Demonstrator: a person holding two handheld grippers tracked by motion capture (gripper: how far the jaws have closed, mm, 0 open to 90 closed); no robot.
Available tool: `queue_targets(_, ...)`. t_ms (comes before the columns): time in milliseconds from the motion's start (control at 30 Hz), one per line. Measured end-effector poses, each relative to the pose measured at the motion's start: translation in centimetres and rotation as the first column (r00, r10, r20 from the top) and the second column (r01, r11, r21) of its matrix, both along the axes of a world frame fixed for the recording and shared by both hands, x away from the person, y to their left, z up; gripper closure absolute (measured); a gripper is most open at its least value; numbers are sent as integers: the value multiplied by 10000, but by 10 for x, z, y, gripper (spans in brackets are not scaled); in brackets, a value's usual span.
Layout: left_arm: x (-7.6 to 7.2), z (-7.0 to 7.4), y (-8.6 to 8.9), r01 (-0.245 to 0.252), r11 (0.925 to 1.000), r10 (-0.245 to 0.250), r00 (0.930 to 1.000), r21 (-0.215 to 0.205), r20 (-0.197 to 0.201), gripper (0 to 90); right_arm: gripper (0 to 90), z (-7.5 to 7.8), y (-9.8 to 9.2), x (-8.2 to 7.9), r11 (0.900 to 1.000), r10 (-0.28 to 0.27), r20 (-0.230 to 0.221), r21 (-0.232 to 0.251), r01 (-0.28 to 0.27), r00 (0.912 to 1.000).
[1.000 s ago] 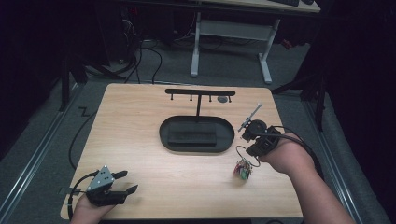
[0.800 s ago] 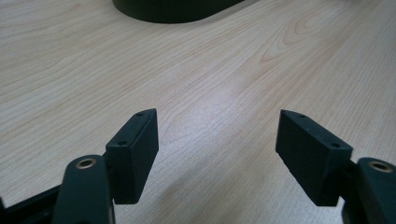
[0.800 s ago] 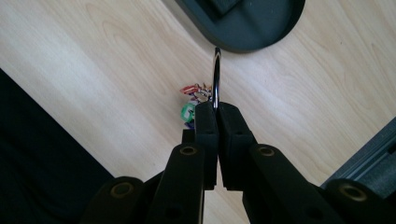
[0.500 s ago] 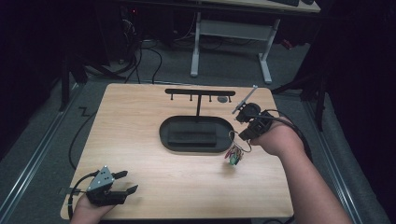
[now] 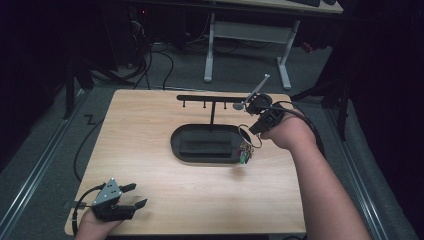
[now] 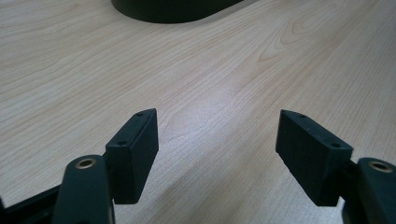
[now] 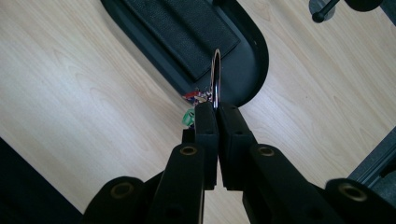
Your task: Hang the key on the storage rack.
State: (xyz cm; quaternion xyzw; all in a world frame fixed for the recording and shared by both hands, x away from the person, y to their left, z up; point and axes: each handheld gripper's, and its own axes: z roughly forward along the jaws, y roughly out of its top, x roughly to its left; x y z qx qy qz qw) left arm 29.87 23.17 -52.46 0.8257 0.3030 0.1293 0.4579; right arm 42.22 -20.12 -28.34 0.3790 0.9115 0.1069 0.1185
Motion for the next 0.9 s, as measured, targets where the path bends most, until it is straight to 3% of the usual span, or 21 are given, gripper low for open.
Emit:
queue_targets(567, -2, 1, 2, -86, 9998, 82, 9998, 205, 171, 304, 881, -13, 1, 32, 9995, -246, -132, -192, 244, 9996)
queue_targets(633, -2, 1, 3, -112, 9998, 110, 9998, 146, 146, 304, 881, -14, 0, 34, 9988, -480, -144, -107, 479, 9987)
queue_targets(900, -3, 0, 3, -83, 9998, 80, 9999, 174, 153, 304, 881, -11, -3, 46, 9990, -450, 106, 73, 450, 9989)
